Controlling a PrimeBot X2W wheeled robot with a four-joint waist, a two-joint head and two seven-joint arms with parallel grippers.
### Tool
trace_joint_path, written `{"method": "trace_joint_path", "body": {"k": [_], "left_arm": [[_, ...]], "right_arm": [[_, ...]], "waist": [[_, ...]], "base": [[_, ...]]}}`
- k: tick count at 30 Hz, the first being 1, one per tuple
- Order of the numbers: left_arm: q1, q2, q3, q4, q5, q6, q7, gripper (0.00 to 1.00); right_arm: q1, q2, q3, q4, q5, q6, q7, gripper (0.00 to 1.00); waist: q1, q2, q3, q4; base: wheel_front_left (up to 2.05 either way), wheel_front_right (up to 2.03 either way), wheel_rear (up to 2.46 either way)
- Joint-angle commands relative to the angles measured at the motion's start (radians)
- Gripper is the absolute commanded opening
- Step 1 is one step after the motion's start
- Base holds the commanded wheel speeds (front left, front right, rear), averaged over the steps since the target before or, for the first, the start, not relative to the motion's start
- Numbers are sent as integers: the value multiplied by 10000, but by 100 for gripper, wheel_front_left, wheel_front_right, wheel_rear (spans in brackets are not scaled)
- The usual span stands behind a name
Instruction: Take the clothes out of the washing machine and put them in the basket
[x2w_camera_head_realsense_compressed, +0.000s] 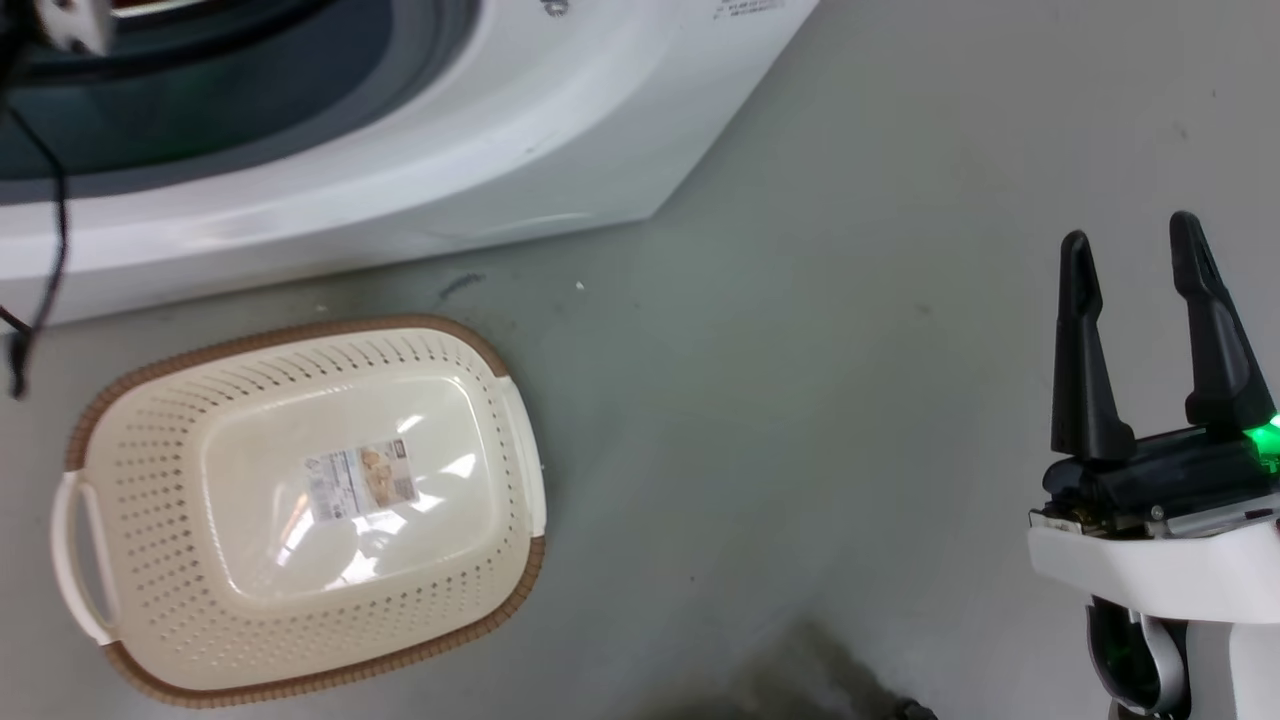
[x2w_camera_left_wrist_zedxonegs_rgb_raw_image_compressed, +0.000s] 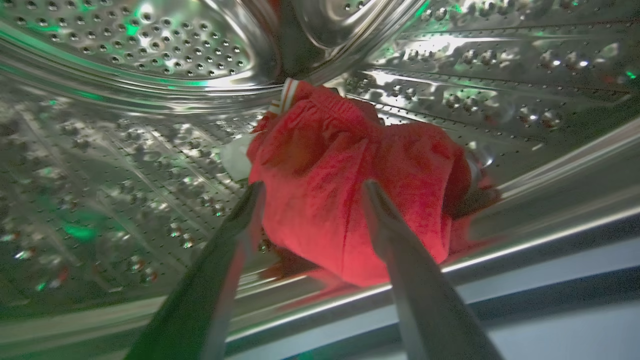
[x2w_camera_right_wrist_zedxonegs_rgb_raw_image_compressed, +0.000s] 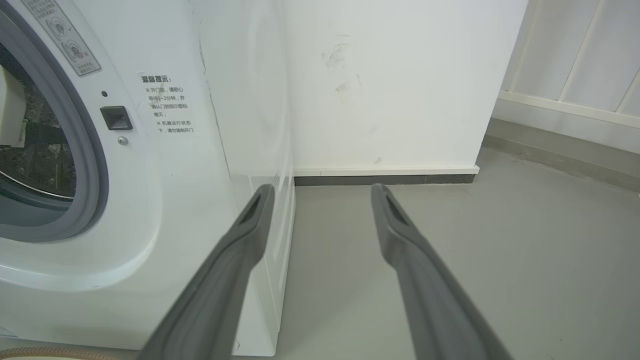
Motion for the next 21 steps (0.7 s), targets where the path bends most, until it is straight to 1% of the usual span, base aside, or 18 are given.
{"method": "trace_joint_path", "body": {"k": [1,6,12,18,21], "left_arm": [[-315,153,-137,-65,-228,5,335,100],[-1323,656,-649,-304,-879,4,1660,100],[-2111,983,-1008,-328,-1266,4,2854,100],[-2815,1068,-1088,-108,-1549,16,3874,100],[-3197,1037,-982,184,-1745,162,4641,100]], "right_arm": [[-221,7,34,-90,107,-3,-21,100],[-459,8,109,-269,324,-3,-21,100],[-653,7,237,-386,480,-3,-21,100],[-815,7,296,-527,550,-3,-21,100],[-821,7,340,-574,581,-3,-21,100]], "waist": [[-2,0,514,-252],[-2,0,1175,-448],[-2,0,1660,-628],[-2,0,2098,-818],[-2,0,2314,-923]], "base": [[0,0,0],[0,0,0],[0,0,0],[0,0,0],[0,0,0]]}}
